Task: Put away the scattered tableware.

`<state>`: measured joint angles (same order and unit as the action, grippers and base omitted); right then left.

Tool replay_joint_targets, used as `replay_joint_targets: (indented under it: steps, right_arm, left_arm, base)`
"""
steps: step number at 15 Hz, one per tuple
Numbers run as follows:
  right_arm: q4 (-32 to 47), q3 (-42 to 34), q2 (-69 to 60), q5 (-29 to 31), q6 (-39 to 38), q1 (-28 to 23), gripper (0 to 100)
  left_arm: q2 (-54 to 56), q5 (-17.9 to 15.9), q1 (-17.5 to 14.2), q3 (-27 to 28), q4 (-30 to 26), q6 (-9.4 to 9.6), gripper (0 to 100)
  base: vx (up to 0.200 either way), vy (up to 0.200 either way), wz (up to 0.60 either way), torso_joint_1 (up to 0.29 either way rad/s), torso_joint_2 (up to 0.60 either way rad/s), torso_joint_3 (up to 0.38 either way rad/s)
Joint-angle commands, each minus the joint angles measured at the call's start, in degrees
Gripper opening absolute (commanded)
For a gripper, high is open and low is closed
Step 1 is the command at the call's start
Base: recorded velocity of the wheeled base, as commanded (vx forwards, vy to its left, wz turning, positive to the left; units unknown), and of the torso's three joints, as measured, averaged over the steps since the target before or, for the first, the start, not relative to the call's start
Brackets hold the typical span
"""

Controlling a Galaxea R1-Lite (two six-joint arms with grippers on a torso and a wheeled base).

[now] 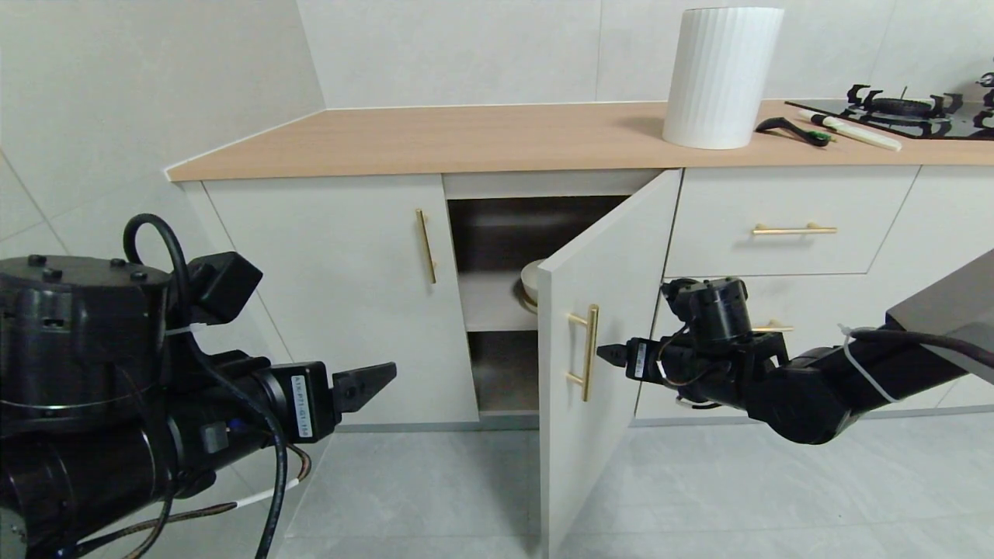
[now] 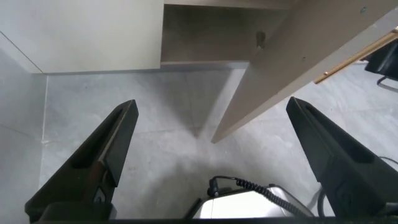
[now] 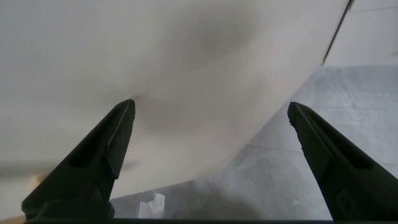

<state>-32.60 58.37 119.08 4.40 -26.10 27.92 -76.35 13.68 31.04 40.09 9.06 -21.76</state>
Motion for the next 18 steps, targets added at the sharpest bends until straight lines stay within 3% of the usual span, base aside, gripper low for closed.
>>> replay_joint_targets:
  steps: [1, 6, 12, 16, 18]
  right_arm:
    - [0.0, 0.1, 0.2, 0.1, -0.1, 0.0, 100]
    - [-0.2, 0.4, 0.7, 0.1, -0.8, 0.6, 100]
    - [-5.4, 0.3, 2.8, 1.4, -1.9, 1.3, 100]
    - [-7.7, 2.0, 4.3, 1.8, -5.1, 1.6, 100]
    - [-8.0, 5.8, 6.9, 6.1, -7.4, 1.6, 100]
  left_arm:
    - [0.1, 0.0, 0.1, 0.0, 0.0, -0.04, 100]
    - [0.3, 0.0, 0.5, -0.5, -0.5, 0.14, 100]
    - [0.1, -0.1, 0.6, -0.5, -0.4, 0.05, 100]
    - [0.2, 0.0, 0.7, -0.3, -0.4, -0.21, 100]
    - [0.3, 0.0, 0.7, -0.1, -0.4, -0.3, 100]
  base:
    - [0.0, 0.0, 0.0, 0.0, 0.0, 0.0]
    - [0.0, 0.0, 0.0, 0.0, 0.0, 0.0]
    - [0.2, 0.0, 0.0, 0.002, 0.0, 0.004]
    - [0.0, 0.0, 0.0, 0.0, 0.0, 0.0]
    - [0.0, 0.0, 0.0, 0.0, 0.0, 0.0]
